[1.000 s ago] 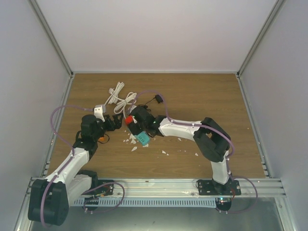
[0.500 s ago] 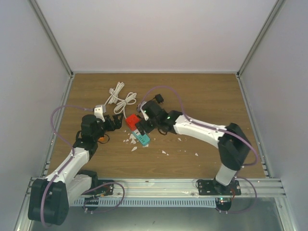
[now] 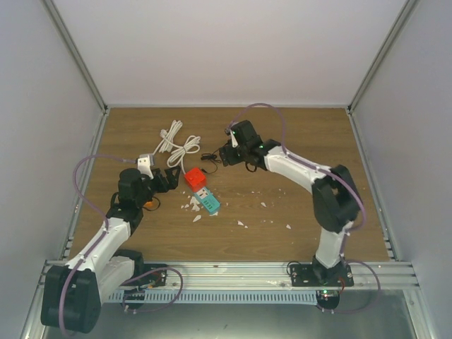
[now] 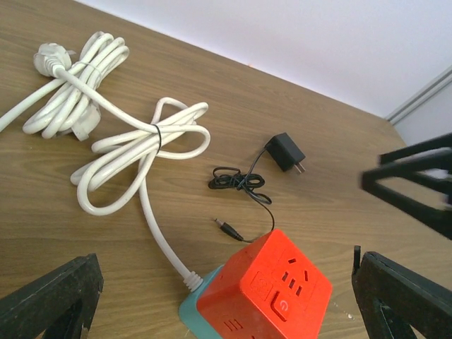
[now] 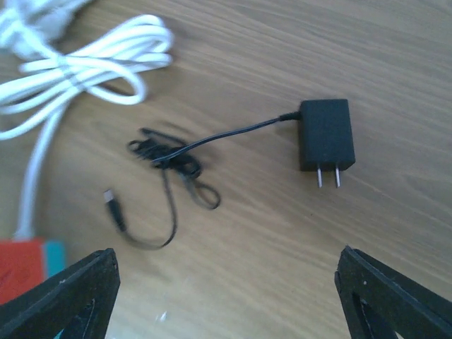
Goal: Insert the plug
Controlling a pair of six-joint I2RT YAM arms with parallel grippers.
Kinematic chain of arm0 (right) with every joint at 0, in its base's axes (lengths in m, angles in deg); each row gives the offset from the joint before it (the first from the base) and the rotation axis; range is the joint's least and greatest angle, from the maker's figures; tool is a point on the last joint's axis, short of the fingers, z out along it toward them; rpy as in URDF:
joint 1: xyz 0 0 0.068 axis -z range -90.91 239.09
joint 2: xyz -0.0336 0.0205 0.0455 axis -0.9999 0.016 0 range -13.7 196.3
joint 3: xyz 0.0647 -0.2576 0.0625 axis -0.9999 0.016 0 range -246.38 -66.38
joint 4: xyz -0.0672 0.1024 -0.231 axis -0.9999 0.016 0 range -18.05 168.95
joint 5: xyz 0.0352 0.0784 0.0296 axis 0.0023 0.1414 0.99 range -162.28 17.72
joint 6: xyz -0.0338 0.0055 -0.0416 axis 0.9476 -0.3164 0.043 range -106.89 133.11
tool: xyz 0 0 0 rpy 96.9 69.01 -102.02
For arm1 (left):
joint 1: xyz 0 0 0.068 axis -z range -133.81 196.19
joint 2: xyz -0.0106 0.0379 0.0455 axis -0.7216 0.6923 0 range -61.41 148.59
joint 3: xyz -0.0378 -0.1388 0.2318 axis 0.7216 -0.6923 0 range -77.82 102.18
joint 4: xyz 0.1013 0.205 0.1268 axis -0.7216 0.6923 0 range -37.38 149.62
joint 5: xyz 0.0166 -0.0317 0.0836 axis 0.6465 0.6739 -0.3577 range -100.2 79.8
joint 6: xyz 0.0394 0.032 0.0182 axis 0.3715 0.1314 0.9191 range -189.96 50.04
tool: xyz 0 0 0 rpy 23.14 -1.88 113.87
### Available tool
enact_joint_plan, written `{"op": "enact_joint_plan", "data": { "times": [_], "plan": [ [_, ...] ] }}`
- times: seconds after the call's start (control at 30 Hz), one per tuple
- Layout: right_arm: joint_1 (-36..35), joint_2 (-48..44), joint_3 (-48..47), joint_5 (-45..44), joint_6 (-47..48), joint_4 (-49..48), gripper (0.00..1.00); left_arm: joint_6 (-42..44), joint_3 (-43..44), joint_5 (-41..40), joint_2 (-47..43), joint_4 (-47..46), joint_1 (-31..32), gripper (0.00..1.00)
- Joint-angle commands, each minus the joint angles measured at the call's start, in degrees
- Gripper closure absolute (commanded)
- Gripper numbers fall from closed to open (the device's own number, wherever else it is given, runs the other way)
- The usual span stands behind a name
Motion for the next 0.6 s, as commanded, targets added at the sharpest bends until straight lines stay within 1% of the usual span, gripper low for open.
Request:
{"op": "enact_joint_plan", "data": {
  "times": [0.0, 0.07, 0.17, 0.4, 0.47, 0.57],
  "plan": [
    [2.7, 8.4, -6.1, -2.1, 1.1, -0.3, 0.18, -0.2, 0.5, 0.0, -1.7, -2.2, -0.5, 0.01],
    [3.7, 11.2, -8.1, -2.2, 1.4, -1.9, 0.23, -0.1, 0.4, 0.4, -1.8, -2.6, -0.5, 0.01],
    [5.0, 17.4, -14.0, -0.5, 1.2, -0.3, 0.30, -0.1, 0.5, -0.3, -1.8, -2.3, -0.5, 0.01],
    [7.0, 25.2, -21.0, -0.6, 2.7, 1.6, 0.35, -0.3, -0.6, 0.0, -3.3, -2.8, -0.5, 0.01],
    [7.8, 26.9, -21.9, 0.2, 3.4, 2.1, 0.39, -0.3, -0.7, 0.0, -3.5, -2.8, -0.5, 0.01],
    [8.5, 28.0, -22.0, 1.0, 4.4, 2.1, 0.40, -0.4, -0.8, -0.1, -3.5, -3.0, -0.5, 0.01]
  ]
}}
